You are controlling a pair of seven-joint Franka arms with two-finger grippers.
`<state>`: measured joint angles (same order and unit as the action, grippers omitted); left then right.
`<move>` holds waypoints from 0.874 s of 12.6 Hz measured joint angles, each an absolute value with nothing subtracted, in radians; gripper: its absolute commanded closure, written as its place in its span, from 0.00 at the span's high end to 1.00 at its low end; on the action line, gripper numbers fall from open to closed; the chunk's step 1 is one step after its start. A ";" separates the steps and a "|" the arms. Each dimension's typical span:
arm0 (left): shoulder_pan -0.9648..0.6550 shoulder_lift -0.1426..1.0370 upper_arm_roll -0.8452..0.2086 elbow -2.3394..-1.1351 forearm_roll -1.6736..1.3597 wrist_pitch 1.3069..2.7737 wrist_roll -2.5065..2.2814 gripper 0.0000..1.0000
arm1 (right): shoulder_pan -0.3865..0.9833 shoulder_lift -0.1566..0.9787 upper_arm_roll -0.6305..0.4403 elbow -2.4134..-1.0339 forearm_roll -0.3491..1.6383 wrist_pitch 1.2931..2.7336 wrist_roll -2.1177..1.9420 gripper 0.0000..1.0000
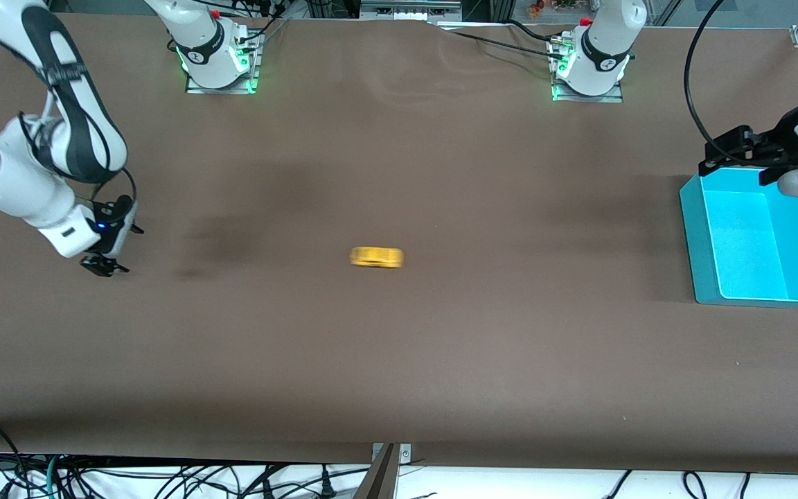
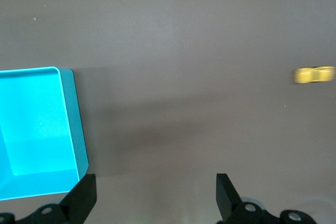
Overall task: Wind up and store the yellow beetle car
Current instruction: 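Open the right gripper to release the car and raise it, then reach the left gripper toward the car while the right gripper returns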
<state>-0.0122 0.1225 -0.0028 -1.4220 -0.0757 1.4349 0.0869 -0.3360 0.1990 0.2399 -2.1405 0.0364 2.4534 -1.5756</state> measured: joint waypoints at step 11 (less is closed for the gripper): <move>-0.018 0.174 -0.068 -1.503 -0.075 1.443 0.524 1.00 | -0.281 -0.188 0.304 -1.913 0.056 1.817 -0.403 1.00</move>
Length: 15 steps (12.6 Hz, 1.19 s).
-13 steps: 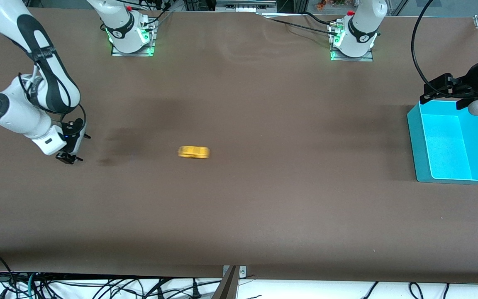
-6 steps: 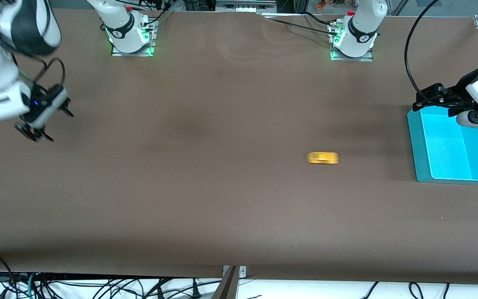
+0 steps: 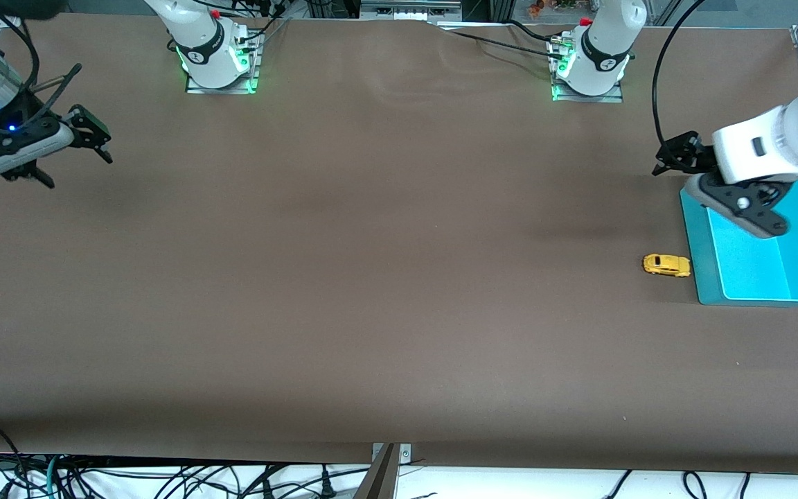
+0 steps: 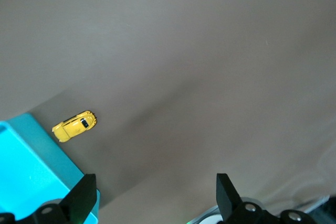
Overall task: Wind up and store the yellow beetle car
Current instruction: 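Reach the left gripper toward the car while the right gripper returns, then lower the left gripper and close it on the yellow car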
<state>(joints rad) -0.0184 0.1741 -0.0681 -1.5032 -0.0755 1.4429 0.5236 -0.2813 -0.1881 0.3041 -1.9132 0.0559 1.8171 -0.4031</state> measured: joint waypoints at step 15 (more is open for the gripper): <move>0.206 0.296 -0.056 -2.033 0.071 2.185 1.477 1.00 | -0.272 -0.076 0.244 -1.708 0.056 1.613 -0.116 1.00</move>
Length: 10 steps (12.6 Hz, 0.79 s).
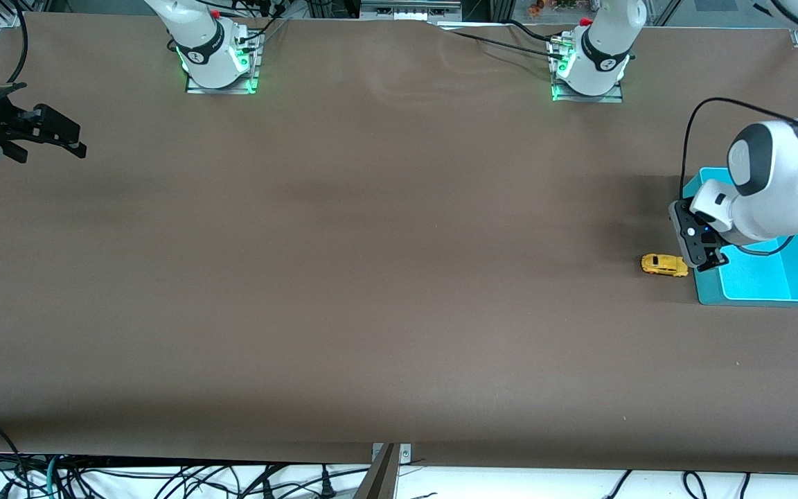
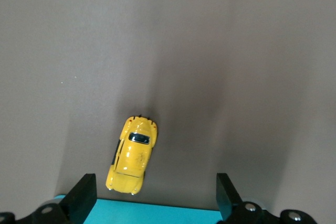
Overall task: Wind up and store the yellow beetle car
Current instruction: 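Lower the left gripper and close it on the yellow car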
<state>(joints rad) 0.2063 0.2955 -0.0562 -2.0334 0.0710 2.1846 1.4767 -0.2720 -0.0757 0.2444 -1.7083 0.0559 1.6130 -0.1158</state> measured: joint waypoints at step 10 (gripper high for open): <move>0.250 0.425 -0.060 -2.058 0.071 2.440 1.620 1.00 | -0.272 -0.053 0.244 -1.693 0.056 1.614 -0.116 1.00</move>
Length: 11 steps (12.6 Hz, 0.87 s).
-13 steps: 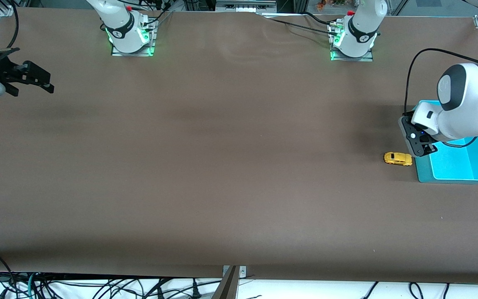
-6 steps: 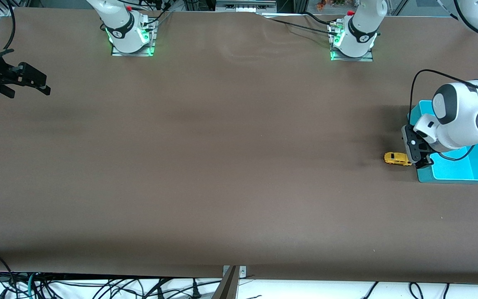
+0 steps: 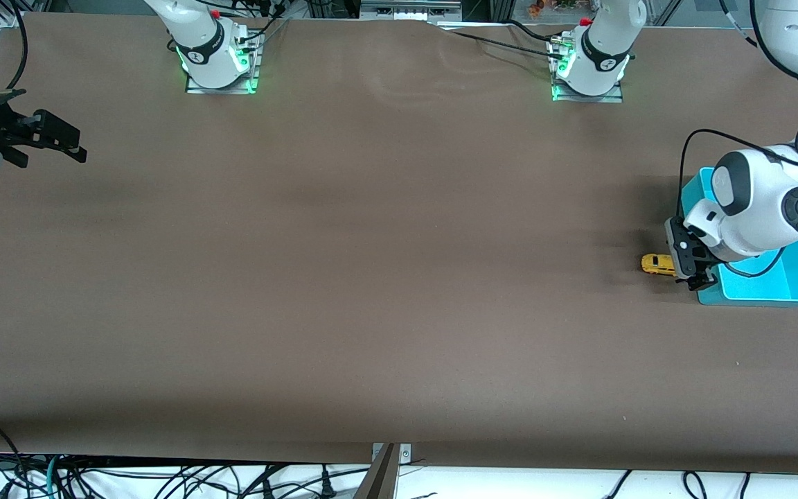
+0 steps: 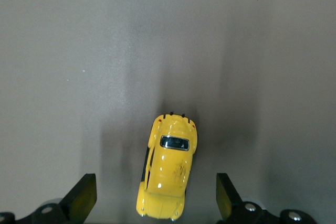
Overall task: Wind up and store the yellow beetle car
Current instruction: 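Lower the left gripper and close it on the yellow car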
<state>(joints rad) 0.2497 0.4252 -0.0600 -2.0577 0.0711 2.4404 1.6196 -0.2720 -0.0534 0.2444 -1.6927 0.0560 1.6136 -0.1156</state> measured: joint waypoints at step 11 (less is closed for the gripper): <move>0.250 0.440 -0.055 -2.159 0.071 2.632 1.700 0.40 | -0.272 -0.047 0.244 -1.689 0.056 1.614 -0.113 1.00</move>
